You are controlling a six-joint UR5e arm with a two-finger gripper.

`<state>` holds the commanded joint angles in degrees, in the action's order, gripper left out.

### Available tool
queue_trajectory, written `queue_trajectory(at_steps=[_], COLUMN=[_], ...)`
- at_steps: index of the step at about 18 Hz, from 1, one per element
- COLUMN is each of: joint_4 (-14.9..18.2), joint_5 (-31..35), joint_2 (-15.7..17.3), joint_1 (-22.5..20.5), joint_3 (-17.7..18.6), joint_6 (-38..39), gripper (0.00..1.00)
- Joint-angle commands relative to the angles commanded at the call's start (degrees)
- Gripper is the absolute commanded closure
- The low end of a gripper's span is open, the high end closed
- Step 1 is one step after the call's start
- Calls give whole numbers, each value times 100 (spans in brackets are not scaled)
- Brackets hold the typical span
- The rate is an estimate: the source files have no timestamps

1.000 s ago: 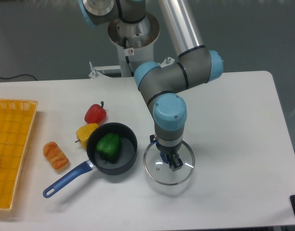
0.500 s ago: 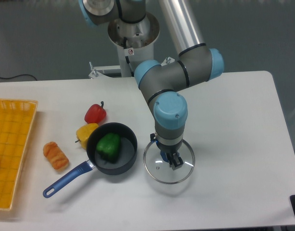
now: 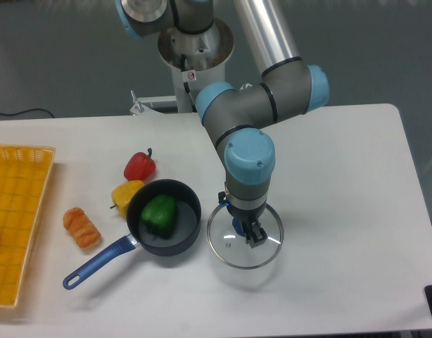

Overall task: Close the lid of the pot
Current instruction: 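Hold the glass lid by its knob with the gripper, lifting slightly, then carry the held glass lid over the black pot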

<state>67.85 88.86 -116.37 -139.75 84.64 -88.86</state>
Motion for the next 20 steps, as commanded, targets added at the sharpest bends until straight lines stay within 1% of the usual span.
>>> queue_trajectory(at_steps=[6, 11, 17, 20], joint_4=[352, 378, 396, 396], joint_5=[-44, -88, -18, -18], joint_2=[246, 264, 255, 325], joint_1=[26, 272, 694, 817], joint_3=[0, 17, 88, 158], joint_6=[35, 255, 580, 633], gripper=[42, 42, 42, 42])
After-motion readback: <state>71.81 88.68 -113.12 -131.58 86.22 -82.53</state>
